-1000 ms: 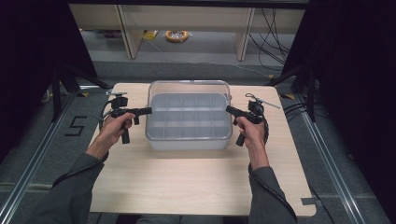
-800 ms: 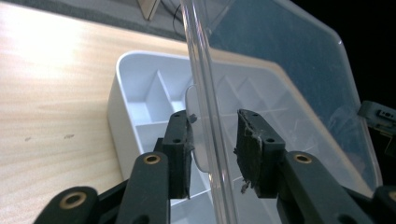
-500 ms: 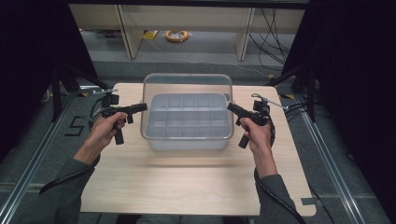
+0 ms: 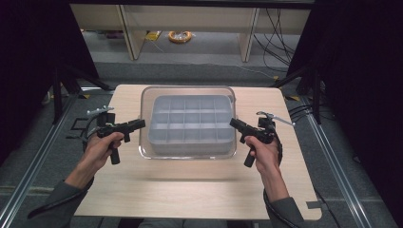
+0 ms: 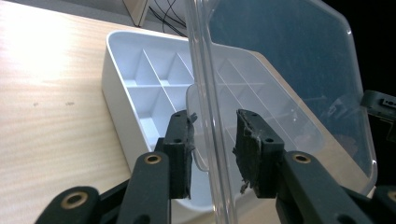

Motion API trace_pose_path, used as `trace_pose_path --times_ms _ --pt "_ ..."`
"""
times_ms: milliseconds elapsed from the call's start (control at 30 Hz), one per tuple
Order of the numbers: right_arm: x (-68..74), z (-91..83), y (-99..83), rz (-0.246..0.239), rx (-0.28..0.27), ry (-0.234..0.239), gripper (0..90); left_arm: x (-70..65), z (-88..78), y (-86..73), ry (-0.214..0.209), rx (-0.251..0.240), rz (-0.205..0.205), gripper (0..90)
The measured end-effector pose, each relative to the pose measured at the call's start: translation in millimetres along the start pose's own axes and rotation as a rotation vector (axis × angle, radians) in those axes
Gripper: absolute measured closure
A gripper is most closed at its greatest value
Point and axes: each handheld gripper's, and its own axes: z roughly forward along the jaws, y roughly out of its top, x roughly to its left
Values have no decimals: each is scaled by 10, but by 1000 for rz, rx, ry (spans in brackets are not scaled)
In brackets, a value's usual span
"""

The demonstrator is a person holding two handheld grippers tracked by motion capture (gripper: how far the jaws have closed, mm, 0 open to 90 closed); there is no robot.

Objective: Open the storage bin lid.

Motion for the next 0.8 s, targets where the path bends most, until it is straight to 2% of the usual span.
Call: trace_pose_path --times_ms 233,300,333,367,433,467,633,733,767,800 --pt "15 -130 -150 -12 -3 -3 685 -23 -85 -206 -17 8 -2 655" --pt "18 -170 -204 -9 -6 -7 685 -51 -113 -328 -21 11 -8 654" --pt "14 -217 -264 -20 -5 -13 685 -65 -137 -447 -32 20 -15 654" --pt "14 -217 -264 -20 -5 -13 685 -65 -137 -447 -32 20 -15 652" --pt "8 -266 -328 -14 2 -18 685 -56 -166 -531 -36 51 -15 652" --pt "17 -312 -392 -28 4 -10 685 -53 -187 -609 -37 65 -13 650" --pt "31 -392 -515 -38 8 -20 685 -86 -218 -740 -38 66 -18 654" --pt "-16 -436 -619 -56 16 -45 684 -135 -267 -870 -45 84 -9 655" --pt "-16 -436 -619 -56 16 -45 684 -135 -267 -870 -45 84 -9 652" --pt "-29 -453 -691 -28 25 -38 680 -148 -279 -904 -48 81 -6 651"
